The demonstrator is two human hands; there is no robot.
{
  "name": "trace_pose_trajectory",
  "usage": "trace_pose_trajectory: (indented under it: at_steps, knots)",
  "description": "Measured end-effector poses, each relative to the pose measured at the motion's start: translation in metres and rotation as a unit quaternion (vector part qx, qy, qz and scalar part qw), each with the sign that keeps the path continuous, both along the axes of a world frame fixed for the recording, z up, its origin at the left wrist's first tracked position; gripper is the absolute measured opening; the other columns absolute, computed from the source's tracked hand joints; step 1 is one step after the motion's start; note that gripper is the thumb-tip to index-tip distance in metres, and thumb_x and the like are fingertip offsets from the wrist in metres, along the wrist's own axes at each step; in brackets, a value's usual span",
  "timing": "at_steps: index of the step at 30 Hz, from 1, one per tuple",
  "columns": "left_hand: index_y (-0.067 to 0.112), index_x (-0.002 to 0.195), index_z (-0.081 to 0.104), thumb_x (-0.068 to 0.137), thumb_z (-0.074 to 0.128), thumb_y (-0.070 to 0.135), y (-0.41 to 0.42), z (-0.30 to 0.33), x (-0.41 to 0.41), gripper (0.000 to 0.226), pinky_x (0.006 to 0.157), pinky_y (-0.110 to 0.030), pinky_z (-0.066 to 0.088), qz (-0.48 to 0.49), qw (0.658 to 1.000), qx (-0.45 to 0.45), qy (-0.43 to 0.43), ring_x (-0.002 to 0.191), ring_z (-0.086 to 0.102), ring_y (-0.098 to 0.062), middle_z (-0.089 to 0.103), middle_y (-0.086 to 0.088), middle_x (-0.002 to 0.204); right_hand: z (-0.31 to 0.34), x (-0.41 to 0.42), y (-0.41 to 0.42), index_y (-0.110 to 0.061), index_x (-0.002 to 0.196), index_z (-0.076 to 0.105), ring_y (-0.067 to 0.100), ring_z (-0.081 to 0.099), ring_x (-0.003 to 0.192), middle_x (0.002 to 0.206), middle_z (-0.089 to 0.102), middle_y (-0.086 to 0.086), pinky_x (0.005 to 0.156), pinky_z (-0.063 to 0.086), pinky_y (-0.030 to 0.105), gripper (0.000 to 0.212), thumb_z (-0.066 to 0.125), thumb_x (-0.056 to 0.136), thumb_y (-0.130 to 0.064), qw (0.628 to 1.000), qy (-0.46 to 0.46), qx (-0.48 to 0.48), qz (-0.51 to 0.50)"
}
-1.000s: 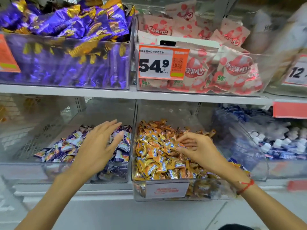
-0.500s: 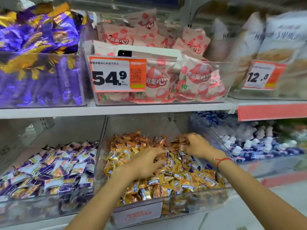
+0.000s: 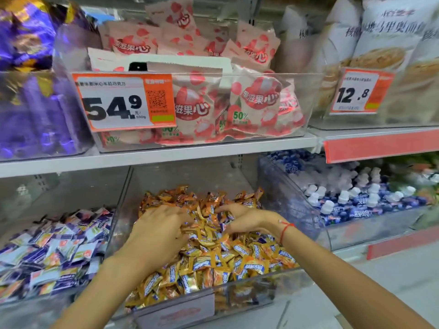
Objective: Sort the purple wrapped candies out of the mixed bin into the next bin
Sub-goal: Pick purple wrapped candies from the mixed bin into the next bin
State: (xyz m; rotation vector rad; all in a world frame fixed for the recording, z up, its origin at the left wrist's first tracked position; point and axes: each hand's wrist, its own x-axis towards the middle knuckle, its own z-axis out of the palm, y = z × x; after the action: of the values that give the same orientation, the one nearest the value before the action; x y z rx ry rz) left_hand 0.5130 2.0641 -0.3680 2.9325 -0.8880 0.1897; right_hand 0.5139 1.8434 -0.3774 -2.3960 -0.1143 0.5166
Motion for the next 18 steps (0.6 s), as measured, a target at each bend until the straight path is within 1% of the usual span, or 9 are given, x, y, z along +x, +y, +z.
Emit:
trace_pose_trajectory:
  at_steps: [3,5,6,9,10,12,14,16,18]
  knots:
    - [0.036,0.139,0.043,0.1,0.043,0.03,-0.001,-0.003,-0.004,0.039,0.108,-0.029,0.032,0.024,0.995,-0.092,-0.009,0.134,0.038,-0.008,0.043,0.015,0.145,0.0,-0.01,0.002,-0.029,0.141,0.041,0.022,0.037,0.138,0.151,0.033,-0.003,0.103,0.038,0.023,0.069,0.068,0.084,-0.001,0.997,-0.056,0.057,0.017]
    - [0.033,0.141,0.042,0.103,0.038,0.027,-0.006,-0.003,-0.009,0.039,0.105,-0.028,0.033,0.022,0.986,-0.167,-0.005,0.133,0.039,-0.008,0.044,0.015,0.145,-0.001,-0.019,0.001,-0.031,0.137,0.043,0.008,0.034,0.137,0.147,0.036,-0.011,0.099,0.036,0.011,0.065,0.069,0.085,-0.002,0.99,-0.091,0.098,0.051]
    - [0.032,0.143,0.041,0.103,0.036,0.027,-0.008,-0.002,-0.01,0.04,0.105,-0.027,0.033,0.018,0.981,-0.192,0.001,0.133,0.039,-0.008,0.043,0.015,0.145,0.001,-0.026,0.001,-0.031,0.137,0.042,0.003,0.034,0.135,0.146,0.038,-0.013,0.098,0.037,0.01,0.065,0.067,0.086,-0.001,0.985,-0.099,0.128,0.063]
    - [0.033,0.145,0.039,0.104,0.032,0.033,-0.014,-0.003,-0.008,0.041,0.108,-0.027,0.033,-0.021,0.976,-0.213,0.038,0.134,0.039,-0.007,0.042,0.017,0.145,0.004,-0.042,-0.006,-0.027,0.14,0.036,0.008,0.043,0.133,0.141,0.049,-0.004,0.102,0.045,0.032,0.066,0.062,0.088,0.005,0.982,-0.08,0.161,0.065]
    - [0.034,0.143,0.042,0.104,0.031,0.036,-0.015,-0.004,-0.007,0.041,0.108,-0.029,0.034,-0.042,0.978,-0.197,0.061,0.132,0.04,-0.006,0.044,0.018,0.143,0.007,-0.046,-0.009,-0.026,0.139,0.036,0.006,0.045,0.131,0.139,0.053,-0.004,0.103,0.043,0.034,0.063,0.06,0.09,0.004,0.982,-0.088,0.152,0.065]
    - [0.037,0.135,0.049,0.103,0.032,0.041,-0.013,-0.009,-0.006,0.037,0.107,-0.03,0.034,-0.075,0.985,-0.129,0.091,0.127,0.045,-0.005,0.051,0.02,0.135,0.008,-0.053,-0.019,-0.025,0.138,0.043,-0.002,0.048,0.125,0.137,0.055,-0.008,0.102,0.044,0.03,0.053,0.059,0.093,-0.001,0.988,-0.109,0.085,0.075]
    - [0.04,0.132,0.051,0.101,0.036,0.047,-0.008,-0.015,-0.005,0.035,0.109,-0.027,0.028,-0.087,0.989,-0.079,0.087,0.129,0.04,-0.003,0.051,0.02,0.133,0.006,-0.057,-0.027,-0.029,0.132,0.055,0.003,0.06,0.108,0.129,0.061,-0.011,0.093,0.051,0.029,0.04,0.06,0.095,-0.014,0.985,-0.153,-0.017,0.082]
    - [0.042,0.132,0.05,0.098,0.041,0.049,-0.005,-0.016,-0.006,0.036,0.109,-0.026,0.026,-0.089,0.989,-0.077,0.087,0.131,0.036,-0.003,0.05,0.02,0.135,0.001,-0.059,-0.031,-0.034,0.128,0.059,0.01,0.067,0.086,0.113,0.07,-0.007,0.083,0.054,0.032,0.032,0.058,0.096,-0.03,0.972,-0.195,-0.102,0.082]
    - [0.043,0.131,0.051,0.096,0.046,0.049,-0.002,-0.012,-0.008,0.036,0.104,-0.025,0.032,-0.093,0.989,-0.08,0.087,0.124,0.041,-0.003,0.053,0.021,0.131,0.001,-0.061,-0.033,-0.033,0.132,0.055,0.009,0.065,0.093,0.115,0.07,-0.004,0.085,0.05,0.028,0.034,0.05,0.099,-0.038,0.966,-0.207,-0.142,0.069]
